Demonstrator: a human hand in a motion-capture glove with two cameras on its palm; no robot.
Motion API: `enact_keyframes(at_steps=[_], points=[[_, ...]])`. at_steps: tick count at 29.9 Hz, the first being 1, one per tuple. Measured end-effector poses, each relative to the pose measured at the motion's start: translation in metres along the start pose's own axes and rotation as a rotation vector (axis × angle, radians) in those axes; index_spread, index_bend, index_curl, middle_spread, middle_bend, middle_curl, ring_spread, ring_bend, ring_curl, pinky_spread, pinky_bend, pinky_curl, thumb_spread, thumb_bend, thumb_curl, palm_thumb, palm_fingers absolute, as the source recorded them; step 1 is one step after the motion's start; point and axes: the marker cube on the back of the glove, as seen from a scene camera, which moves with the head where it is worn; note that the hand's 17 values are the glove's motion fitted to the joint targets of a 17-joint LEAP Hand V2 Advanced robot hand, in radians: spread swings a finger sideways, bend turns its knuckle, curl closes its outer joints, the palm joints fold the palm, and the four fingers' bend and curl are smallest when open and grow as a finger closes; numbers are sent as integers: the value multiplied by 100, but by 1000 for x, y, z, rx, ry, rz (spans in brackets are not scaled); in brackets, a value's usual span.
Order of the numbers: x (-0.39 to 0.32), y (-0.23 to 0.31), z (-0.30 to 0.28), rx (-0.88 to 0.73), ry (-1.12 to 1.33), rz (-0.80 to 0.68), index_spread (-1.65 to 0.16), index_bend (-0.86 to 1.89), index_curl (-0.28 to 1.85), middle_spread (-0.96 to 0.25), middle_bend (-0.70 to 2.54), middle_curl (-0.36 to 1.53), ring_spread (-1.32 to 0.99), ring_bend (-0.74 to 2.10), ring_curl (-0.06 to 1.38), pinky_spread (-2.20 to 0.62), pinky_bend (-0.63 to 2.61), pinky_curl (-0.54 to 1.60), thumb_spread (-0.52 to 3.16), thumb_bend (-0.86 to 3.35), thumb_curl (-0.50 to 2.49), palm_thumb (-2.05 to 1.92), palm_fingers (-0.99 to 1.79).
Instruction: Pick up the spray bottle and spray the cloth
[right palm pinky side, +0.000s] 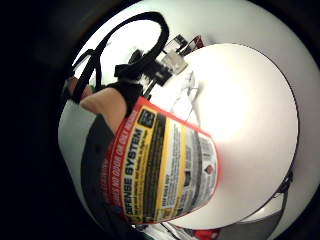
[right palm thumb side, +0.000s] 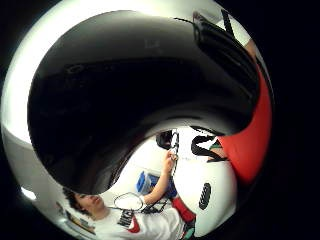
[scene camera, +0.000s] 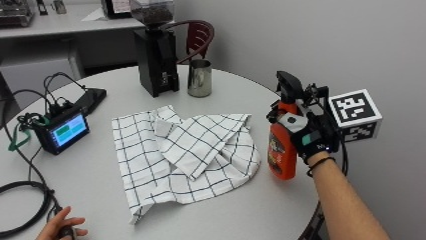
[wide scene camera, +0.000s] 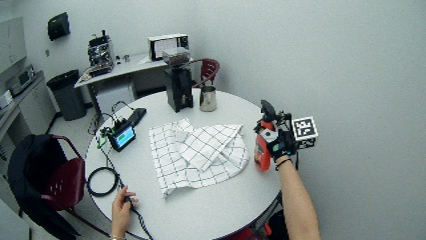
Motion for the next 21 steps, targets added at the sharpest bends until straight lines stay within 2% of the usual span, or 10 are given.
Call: enact_keyframes(at_steps=[9, 21], points=[[-52, -6, 2, -173, -14, -18, -22, 17, 44, -13, 54, 49, -13, 54, 43, 22, 15, 16, 52, -3, 63, 104, 112], [-16, 22, 31, -357, 31, 186, -20, 16, 45, -11, 53, 49, -13, 55, 44, 22, 16, 19, 49, -3, 67, 102, 114]])
